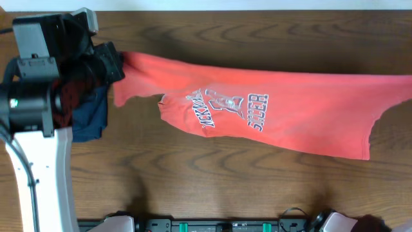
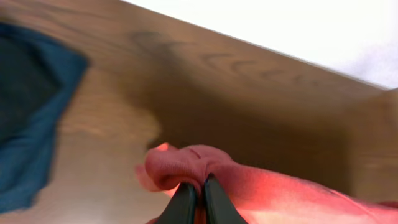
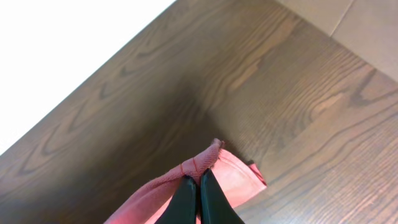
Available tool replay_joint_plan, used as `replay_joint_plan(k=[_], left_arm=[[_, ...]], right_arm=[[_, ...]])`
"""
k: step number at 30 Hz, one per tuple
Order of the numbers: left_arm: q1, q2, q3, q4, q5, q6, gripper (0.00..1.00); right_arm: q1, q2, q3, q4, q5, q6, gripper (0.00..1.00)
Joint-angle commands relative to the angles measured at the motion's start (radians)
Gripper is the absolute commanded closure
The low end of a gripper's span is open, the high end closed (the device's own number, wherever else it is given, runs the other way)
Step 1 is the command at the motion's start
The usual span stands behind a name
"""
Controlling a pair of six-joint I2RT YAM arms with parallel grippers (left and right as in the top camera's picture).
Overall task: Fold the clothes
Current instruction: 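Lift the shirt with both grippers and swing it upward, then swing the shirt forward and lay it flat on the table with both grippers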
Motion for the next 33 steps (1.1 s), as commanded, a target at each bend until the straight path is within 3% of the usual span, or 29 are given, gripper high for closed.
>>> replay_joint_plan(k=[1,8,14,19,23,27,33], left_arm=[[-0.058,-0.034,0.036,-0.048,-0.237,0.048,0.94],[-0.090,-0.063,0.036,-0.024,-0.283,0.011,0.94],[-0.121,0.085,0.036,0.131,-0.229,0.062,0.94],[-0.153,0.301,0.036,0.332,-0.223,0.098,0.94],[-0.145,0.437,0.041,0.603,-0.223,0.102,0.94],[-0.141,0.468,0.076,0.865,-0.225,0.101,0.94],[-0.137,0.466,0.308,0.947,-0.261,0.110,0.94]], right_arm=[[-0.011,-0.049,0.031,-0.008,0.042,-0.014,0.99],[-0.002,-0.070,0.030,0.035,0.044,-0.037,0.99],[0.068,0.079,0.030,0.098,0.043,-0.036,0.99],[0.151,0.267,0.030,0.217,0.043,-0.036,0.99],[0.200,0.396,0.030,0.438,0.002,-0.004,0.99],[0.214,0.417,0.036,0.663,-0.037,0.046,0.99],[0.203,0.387,0.190,0.745,-0.003,0.100,0.99]])
